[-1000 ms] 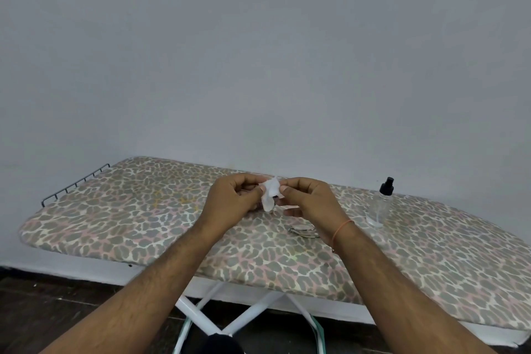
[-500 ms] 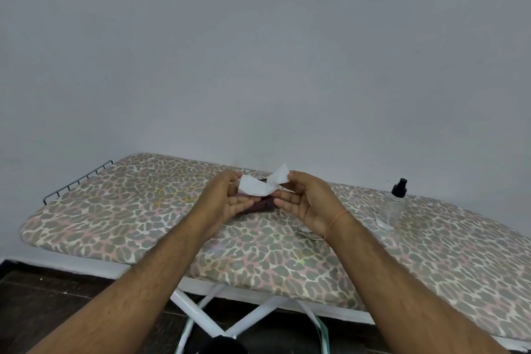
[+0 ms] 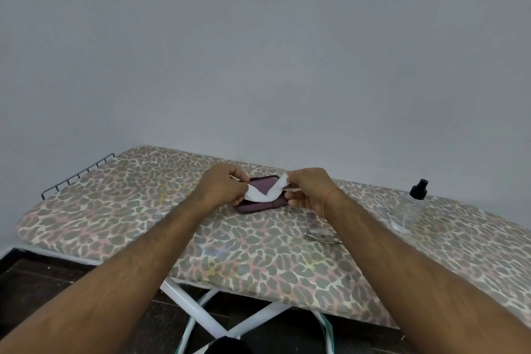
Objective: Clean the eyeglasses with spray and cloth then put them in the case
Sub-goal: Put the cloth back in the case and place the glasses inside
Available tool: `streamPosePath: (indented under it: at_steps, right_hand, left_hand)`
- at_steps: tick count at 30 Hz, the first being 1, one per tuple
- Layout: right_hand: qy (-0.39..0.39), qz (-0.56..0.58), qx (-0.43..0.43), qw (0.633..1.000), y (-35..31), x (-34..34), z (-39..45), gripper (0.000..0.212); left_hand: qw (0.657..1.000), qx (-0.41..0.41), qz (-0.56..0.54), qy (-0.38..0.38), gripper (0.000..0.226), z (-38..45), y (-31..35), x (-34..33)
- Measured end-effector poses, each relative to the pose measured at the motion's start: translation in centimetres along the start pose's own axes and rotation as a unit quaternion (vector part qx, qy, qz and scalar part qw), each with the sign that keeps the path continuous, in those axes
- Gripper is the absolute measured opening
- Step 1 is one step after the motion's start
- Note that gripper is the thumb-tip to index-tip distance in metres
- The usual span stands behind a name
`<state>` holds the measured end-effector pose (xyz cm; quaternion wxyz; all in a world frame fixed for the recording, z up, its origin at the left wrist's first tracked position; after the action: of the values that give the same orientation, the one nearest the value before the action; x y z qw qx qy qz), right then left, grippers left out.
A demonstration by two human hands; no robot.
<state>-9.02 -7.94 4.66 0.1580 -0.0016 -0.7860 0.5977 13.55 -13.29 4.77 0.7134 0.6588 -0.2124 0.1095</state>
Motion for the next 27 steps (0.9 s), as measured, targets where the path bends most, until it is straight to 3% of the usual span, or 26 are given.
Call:
streamPosePath:
  at_steps: [1,3,7,12,22,27]
  right_hand:
    - [0.007,-0.014,0.005,1.000,0.2,0.0,0.3,0.034]
    - [0.038,-0.036,0.025,0.998,0.5,0.2,1.3,0.005]
    - [0.084,-0.155,0.069,0.982,0.6,0.8,2.5,0.018]
    - [0.112,-0.303,0.144,0.935,-0.2,0.2,2.3,0.033]
    - [0.116,-0.422,0.249,0.864,-0.2,-0.6,1.8,0.026]
    - [0.060,-0.512,0.257,0.818,0.1,-1.5,1.9,0.028]
  left_hand:
    - [1.000,-0.005,0.019,0.001,0.017,0.0,0.0,-0.1]
    - [0.999,-0.018,0.049,0.008,0.018,0.0,0.1,-0.1]
    - [0.989,-0.061,0.133,0.002,0.024,-0.2,0.7,-0.2]
    - [0.975,-0.096,0.198,-0.006,0.025,-0.5,1.0,-0.4]
    - [0.954,-0.191,0.226,0.052,0.028,-1.9,0.5,-0.3]
    - [0.953,-0.165,0.253,0.026,0.021,-2.2,-0.4,-0.8]
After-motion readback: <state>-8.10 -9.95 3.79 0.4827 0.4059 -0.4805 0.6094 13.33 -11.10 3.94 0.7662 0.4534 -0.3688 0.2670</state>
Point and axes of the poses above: each hand's wrist, its own z-axis towards the middle knuckle, its own x-axis out of the back of the hand, y = z × x, the point moved 6 cm from there along z, towards the middle knuckle, and after that the axes turned 6 degrees about -z, right-handed, at the moved point
